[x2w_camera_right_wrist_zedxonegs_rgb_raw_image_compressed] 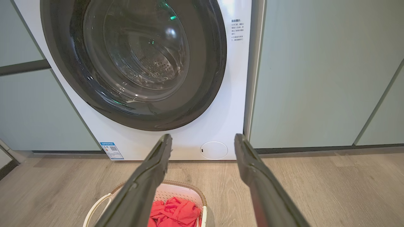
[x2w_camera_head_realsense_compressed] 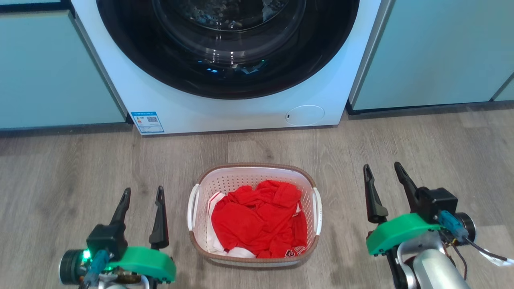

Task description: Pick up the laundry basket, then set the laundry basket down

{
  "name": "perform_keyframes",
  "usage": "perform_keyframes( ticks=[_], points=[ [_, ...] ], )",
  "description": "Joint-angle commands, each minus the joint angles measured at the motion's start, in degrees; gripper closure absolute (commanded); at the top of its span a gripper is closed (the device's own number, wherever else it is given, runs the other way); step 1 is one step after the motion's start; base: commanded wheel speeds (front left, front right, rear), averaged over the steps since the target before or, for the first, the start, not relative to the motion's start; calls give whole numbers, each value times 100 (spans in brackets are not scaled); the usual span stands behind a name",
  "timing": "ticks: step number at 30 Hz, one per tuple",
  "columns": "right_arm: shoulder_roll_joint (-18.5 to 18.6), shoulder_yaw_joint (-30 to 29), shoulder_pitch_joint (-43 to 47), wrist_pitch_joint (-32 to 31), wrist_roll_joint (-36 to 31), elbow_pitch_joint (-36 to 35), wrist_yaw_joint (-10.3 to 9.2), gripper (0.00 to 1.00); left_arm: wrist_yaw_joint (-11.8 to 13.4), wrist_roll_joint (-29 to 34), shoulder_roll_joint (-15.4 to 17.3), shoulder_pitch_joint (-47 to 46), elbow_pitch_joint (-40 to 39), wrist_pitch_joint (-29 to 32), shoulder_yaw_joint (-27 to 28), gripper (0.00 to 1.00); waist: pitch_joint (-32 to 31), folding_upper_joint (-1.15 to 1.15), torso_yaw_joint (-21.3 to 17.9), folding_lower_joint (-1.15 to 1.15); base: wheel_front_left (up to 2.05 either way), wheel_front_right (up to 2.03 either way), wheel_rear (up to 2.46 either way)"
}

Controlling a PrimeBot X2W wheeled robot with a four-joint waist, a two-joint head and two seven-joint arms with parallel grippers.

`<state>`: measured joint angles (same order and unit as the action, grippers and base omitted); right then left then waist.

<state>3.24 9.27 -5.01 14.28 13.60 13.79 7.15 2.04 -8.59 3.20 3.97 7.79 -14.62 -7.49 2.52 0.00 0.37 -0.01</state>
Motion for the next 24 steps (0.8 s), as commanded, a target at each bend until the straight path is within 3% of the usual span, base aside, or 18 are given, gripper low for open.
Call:
perform_keyframes(
  ticks=[1,24],
  points=[
    [-36,100,-63,72,-5,-233,34,0,4,20,-17,-110,-238,-38,209,0,-5,0,-7,1,0,0,0],
    [-36,15,-117,72,4,-267,34,0,55,38,-31,-108,-134,-38,278,0,46,0,-27,1,0,0,0]
  ],
)
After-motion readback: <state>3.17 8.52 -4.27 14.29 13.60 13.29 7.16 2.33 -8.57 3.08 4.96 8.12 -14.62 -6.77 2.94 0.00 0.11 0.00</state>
